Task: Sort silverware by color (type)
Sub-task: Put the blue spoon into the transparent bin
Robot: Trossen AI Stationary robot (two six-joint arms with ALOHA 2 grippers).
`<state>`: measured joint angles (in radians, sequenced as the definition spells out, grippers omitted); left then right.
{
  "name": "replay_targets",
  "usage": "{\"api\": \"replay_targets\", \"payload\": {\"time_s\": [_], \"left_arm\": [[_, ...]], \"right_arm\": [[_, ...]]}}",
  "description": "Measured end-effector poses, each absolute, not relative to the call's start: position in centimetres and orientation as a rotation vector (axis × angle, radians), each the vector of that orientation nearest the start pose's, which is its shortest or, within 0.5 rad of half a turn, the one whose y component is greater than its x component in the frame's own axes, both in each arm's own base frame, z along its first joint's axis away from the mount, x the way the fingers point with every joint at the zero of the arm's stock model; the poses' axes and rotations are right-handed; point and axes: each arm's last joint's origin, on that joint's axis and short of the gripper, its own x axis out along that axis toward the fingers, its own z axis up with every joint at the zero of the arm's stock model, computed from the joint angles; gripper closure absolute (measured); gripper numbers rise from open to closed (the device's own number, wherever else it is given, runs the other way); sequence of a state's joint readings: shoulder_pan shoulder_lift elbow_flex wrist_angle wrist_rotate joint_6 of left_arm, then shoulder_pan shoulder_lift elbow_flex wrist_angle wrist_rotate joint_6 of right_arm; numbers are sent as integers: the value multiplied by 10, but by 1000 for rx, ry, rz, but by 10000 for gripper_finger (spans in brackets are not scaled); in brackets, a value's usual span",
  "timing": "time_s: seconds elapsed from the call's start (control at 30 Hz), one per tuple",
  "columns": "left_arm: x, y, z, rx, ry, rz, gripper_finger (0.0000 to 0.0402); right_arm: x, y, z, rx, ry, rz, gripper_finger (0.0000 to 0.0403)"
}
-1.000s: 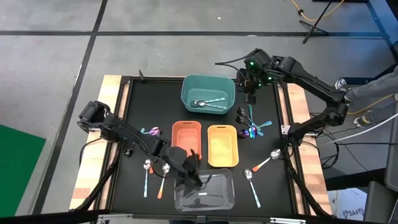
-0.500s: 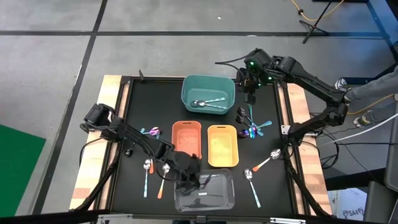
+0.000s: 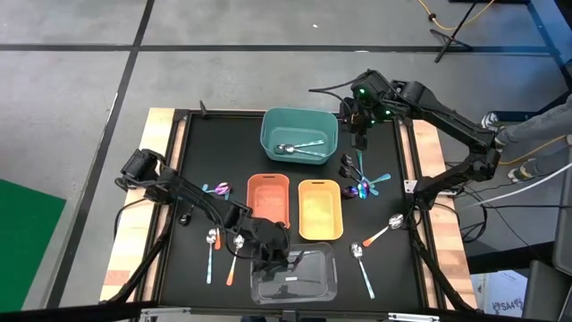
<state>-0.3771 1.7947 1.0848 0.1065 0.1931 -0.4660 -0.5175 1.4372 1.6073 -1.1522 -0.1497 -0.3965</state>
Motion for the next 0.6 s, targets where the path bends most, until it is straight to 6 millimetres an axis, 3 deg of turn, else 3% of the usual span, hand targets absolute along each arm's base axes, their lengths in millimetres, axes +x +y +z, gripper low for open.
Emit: {"api": "replay_targets", "payload": {"time_s": [0.33,0.6], "left_arm": [[375,-152,229,-270,791,-328,390],[406,-165,234,-185,967,-312,390]], "right_arm": [[237,-130,385,-40,977,-146,313],[237,-130,385,-41,977,-146,313]]}}
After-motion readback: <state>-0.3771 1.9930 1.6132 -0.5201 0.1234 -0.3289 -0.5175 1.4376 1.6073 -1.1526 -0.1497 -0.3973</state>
